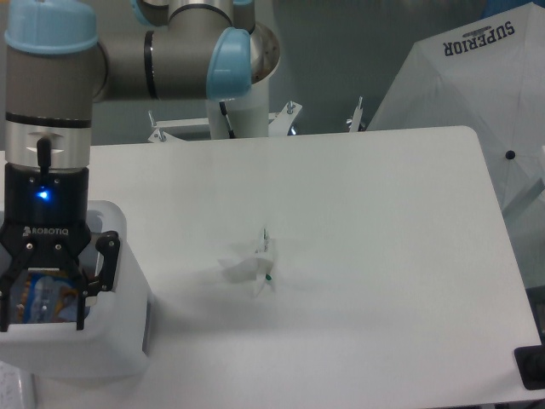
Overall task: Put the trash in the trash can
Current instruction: 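Lower the bottle into the bin and open the gripper, then raise the gripper and move it over the white tissue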
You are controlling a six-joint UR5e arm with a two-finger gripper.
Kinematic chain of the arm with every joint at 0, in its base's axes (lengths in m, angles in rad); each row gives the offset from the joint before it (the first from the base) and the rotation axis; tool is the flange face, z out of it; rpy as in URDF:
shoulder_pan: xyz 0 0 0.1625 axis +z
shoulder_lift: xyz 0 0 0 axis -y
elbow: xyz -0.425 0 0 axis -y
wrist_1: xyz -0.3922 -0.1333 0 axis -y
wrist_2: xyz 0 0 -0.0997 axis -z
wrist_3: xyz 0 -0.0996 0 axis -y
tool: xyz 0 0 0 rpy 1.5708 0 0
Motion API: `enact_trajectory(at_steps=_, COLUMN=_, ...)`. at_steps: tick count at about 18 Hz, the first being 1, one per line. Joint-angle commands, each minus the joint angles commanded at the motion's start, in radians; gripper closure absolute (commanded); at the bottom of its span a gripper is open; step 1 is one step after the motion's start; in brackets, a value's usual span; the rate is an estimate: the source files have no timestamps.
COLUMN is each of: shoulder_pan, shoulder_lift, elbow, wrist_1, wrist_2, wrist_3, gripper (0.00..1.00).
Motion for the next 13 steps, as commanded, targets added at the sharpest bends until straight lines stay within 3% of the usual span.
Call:
enact_trajectory(at_steps=9, shoulder_pan=0.098, shoulder_lift=0.003, elbow=0.012, wrist_1=-0.005, wrist_2=0.009, wrist_3=0.011, gripper=0.00)
enact_trajectory(at_steps=13, shoulder_pan=0.149, shoulder_lift=0.005, elbow=-0.012, wrist_1=-0.009, wrist_2=0.023, wrist_3=0.121, gripper=0.00)
